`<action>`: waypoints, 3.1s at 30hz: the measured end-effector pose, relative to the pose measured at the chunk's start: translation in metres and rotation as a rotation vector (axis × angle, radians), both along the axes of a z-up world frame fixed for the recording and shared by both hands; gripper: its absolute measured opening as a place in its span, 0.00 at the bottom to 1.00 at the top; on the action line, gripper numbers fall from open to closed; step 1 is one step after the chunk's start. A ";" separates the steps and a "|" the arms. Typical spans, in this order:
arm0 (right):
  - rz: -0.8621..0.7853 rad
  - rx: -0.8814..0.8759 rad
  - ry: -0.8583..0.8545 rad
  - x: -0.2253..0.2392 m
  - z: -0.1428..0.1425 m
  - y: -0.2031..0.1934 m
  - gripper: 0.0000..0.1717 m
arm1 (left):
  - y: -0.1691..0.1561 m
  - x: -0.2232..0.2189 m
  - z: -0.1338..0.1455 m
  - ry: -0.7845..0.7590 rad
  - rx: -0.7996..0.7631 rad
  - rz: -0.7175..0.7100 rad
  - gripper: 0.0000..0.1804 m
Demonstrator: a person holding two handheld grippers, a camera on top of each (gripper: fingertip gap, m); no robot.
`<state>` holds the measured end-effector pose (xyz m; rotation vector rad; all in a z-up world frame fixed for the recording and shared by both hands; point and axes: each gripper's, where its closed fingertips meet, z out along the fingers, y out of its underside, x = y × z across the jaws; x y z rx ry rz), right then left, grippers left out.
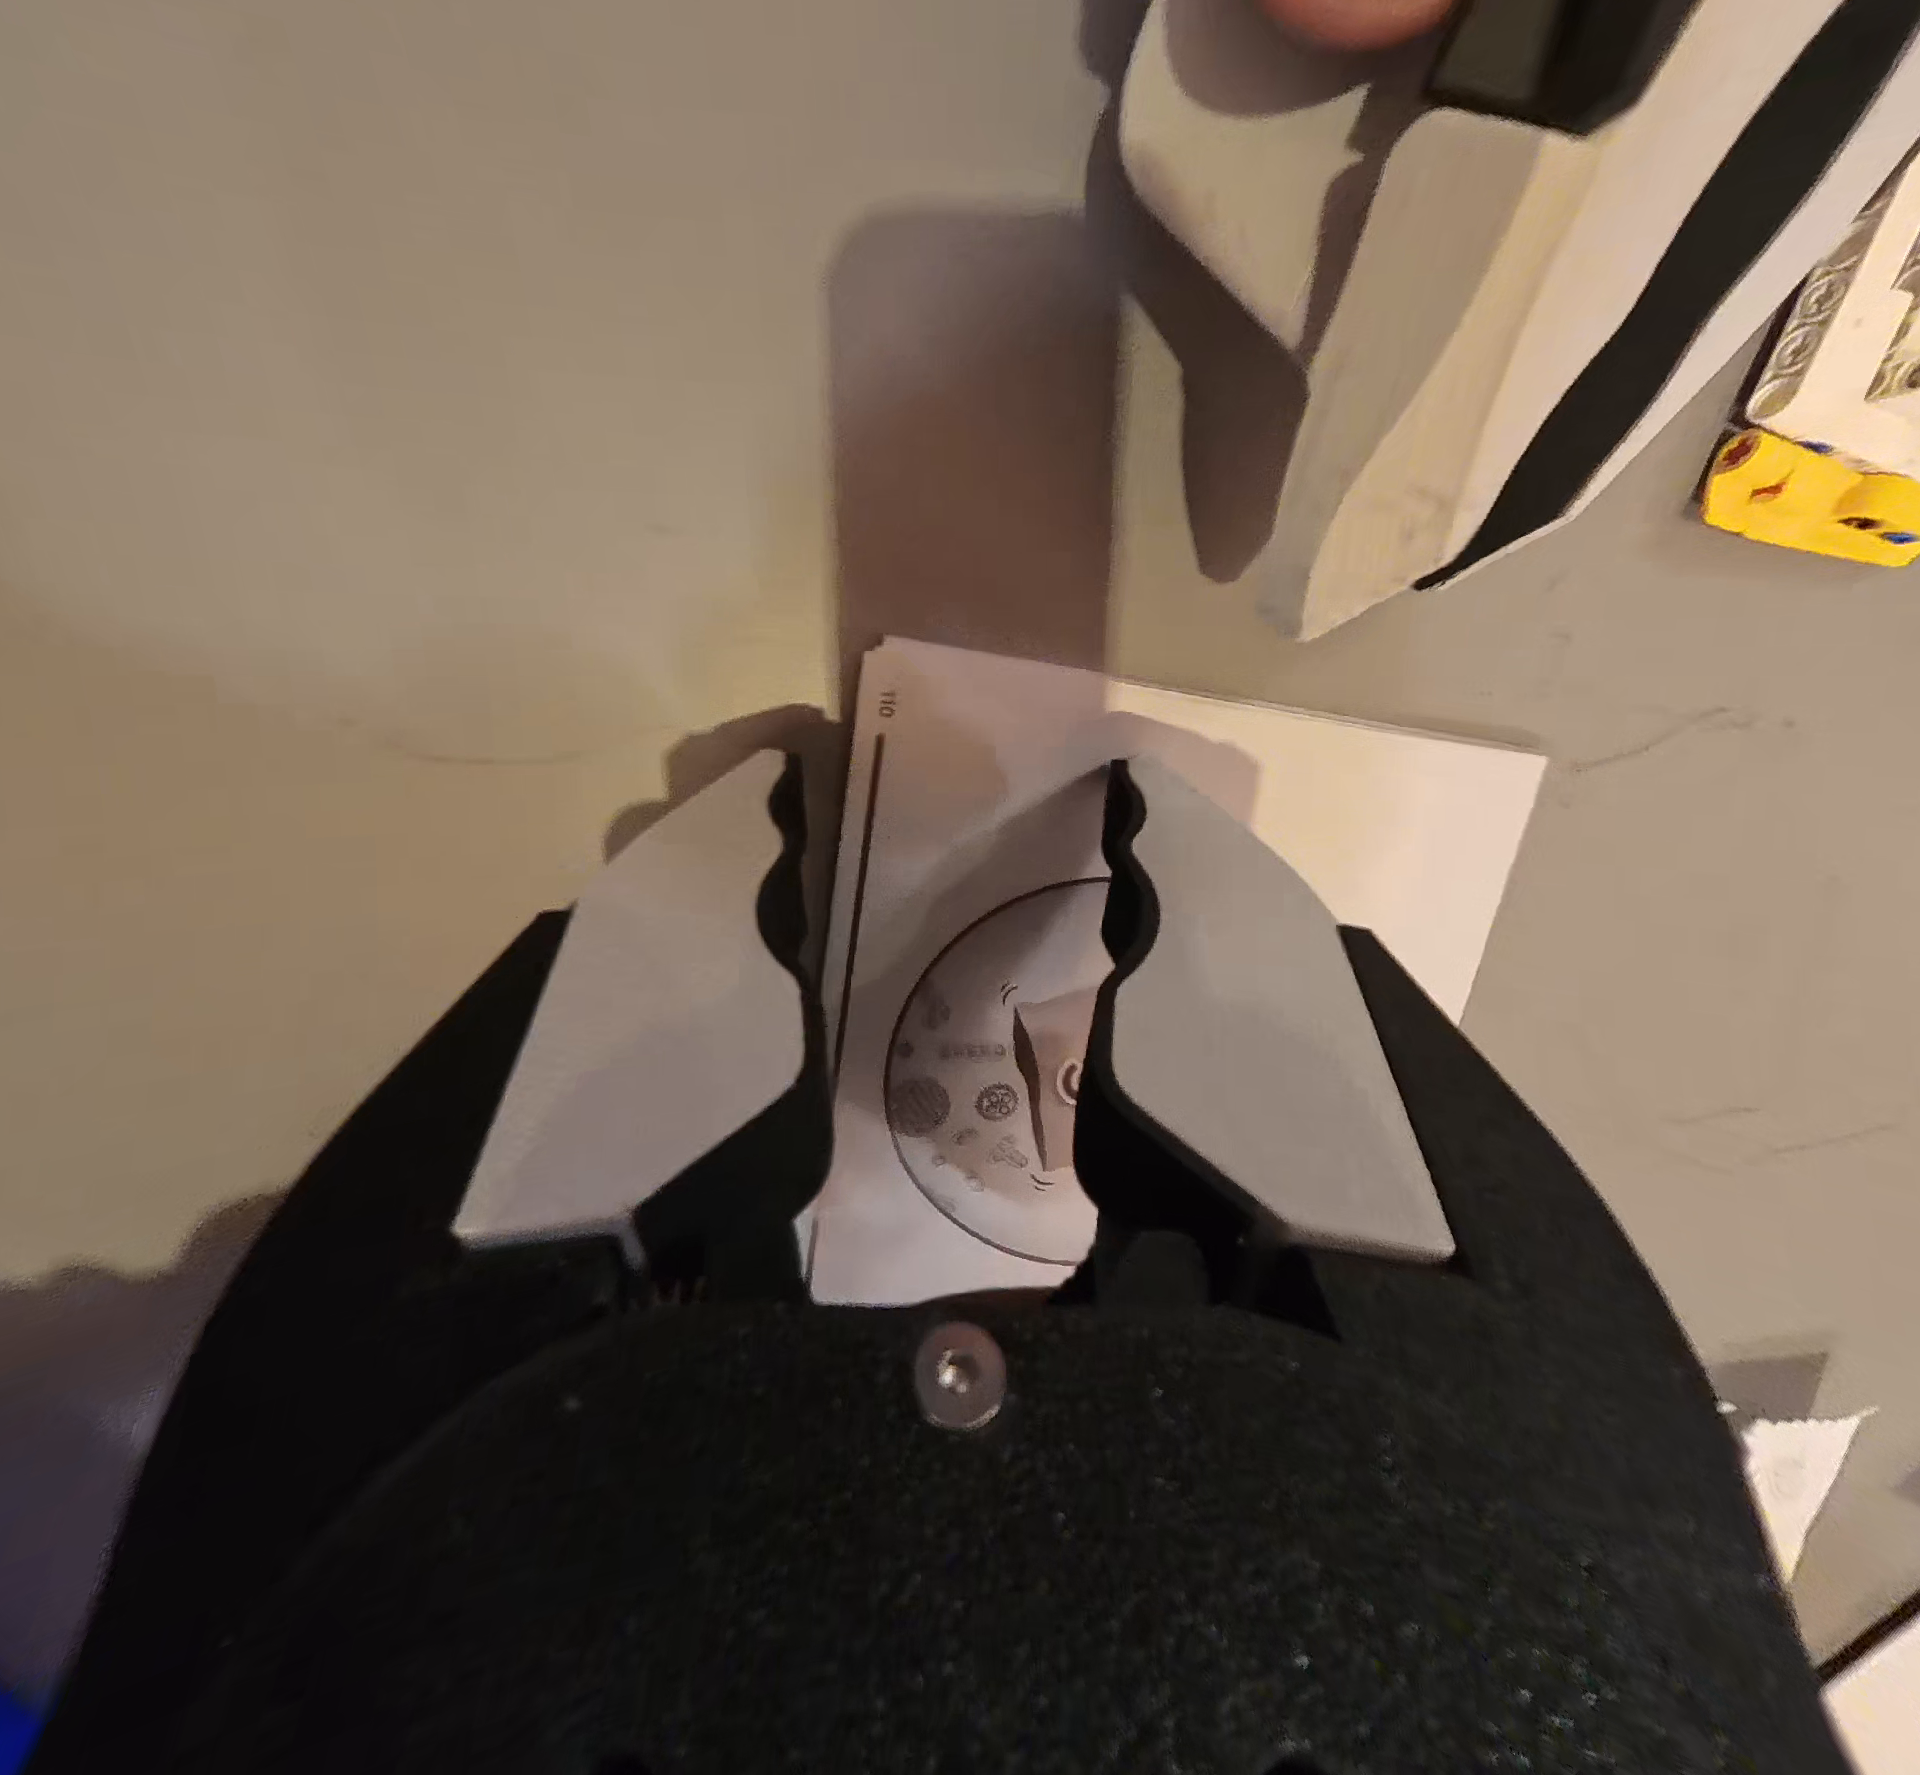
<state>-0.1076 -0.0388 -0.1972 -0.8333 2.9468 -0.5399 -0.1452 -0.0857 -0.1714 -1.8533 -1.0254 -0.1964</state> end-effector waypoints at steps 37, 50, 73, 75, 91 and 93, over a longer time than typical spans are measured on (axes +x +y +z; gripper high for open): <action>-0.155 -0.010 -0.234 0.011 0.005 0.015 0.15 | 0.004 0.007 -0.004 0.010 -0.038 -0.051 0.19; -0.249 -0.052 -0.227 0.007 0.011 0.017 0.03 | 0.005 0.007 -0.005 0.016 -0.047 -0.055 0.19; -0.372 -0.105 -0.197 0.008 0.016 0.016 0.00 | 0.039 0.038 -0.009 0.444 -0.264 -0.440 0.18; -0.372 -0.109 -0.199 0.009 0.015 0.016 0.00 | 0.042 0.036 -0.007 0.452 -0.249 -0.442 0.16; -0.226 -0.155 -0.067 0.016 0.014 0.010 0.17 | 0.036 0.039 -0.014 0.496 -0.303 -0.510 0.15; -0.185 -0.131 -0.055 0.018 0.011 0.009 0.22 | 0.031 0.035 -0.013 0.476 -0.301 -0.481 0.16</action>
